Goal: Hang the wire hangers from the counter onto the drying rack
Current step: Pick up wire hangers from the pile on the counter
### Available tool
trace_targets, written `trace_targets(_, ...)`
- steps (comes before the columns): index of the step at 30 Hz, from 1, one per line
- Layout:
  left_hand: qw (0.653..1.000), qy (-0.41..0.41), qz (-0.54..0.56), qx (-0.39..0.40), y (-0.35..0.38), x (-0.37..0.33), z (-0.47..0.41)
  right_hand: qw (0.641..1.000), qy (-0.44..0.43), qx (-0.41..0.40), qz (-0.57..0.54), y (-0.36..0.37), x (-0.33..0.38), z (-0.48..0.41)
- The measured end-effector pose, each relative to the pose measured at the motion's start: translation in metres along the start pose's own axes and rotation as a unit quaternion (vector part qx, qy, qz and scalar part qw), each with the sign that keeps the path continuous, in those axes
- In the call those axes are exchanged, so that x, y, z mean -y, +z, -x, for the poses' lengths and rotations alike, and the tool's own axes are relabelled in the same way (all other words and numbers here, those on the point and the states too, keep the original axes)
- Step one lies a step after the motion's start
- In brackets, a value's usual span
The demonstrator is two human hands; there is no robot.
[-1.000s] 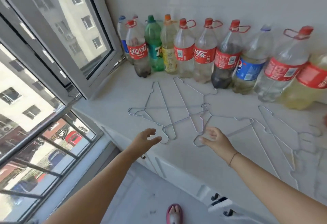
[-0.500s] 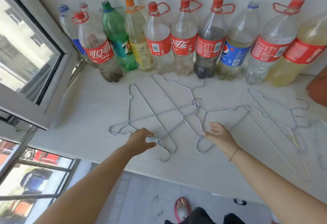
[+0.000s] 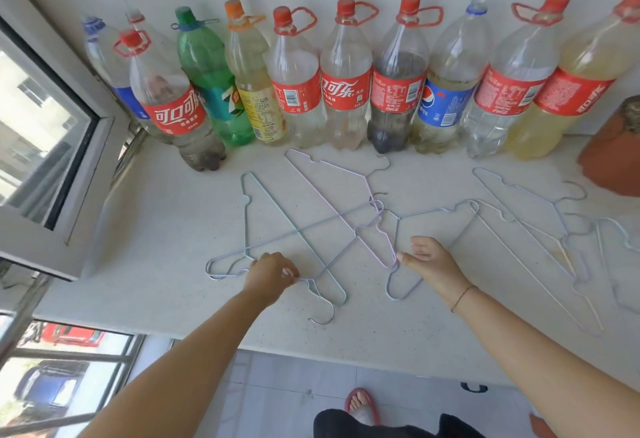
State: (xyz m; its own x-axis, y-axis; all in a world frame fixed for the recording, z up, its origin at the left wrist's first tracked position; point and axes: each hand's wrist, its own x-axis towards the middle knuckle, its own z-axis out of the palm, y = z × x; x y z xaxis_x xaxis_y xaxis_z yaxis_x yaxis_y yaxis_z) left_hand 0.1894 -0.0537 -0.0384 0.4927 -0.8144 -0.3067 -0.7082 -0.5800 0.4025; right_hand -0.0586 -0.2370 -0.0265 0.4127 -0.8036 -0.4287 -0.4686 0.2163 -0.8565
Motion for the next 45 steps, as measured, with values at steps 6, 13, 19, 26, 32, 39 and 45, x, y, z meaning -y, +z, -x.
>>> trace_targets(6,0.996,0.007,0.089,-0.022,-0.024,-0.003,0.001,0.999,-0.034,0.027,-0.033,0.008,0.025,0.0)
trace_targets(13,0.987,0.012,0.123,-0.098,-0.058,-0.02,0.005,0.991,-0.09,0.098,-0.023,0.026,0.059,0.003)
trace_targets(19,0.982,0.028,0.148,-0.118,-0.077,-0.038,0.009,0.952,-0.232,0.165,0.114,0.038,0.102,0.005)
trace_targets(26,0.964,0.079,0.179,-0.182,-0.106,-0.069,0.019,0.911,-0.269,0.278,0.14,0.054,0.144,0.009)
trace_targets(32,0.923,0.01,0.174,-0.343,-0.098,-0.087,0.026,0.929,-0.166,0.325,-0.062,0.063,0.153,0.021)
trace_targets(39,0.719,-0.132,0.679,-0.065,-0.068,-0.128,0.032,0.912,-0.096,0.356,-0.177,0.077,0.131,0.036)
trace_targets(45,0.677,-0.165,0.717,-0.001,-0.063,-0.13,0.029,0.919,-0.109,0.356,-0.13,0.064,0.112,0.04)
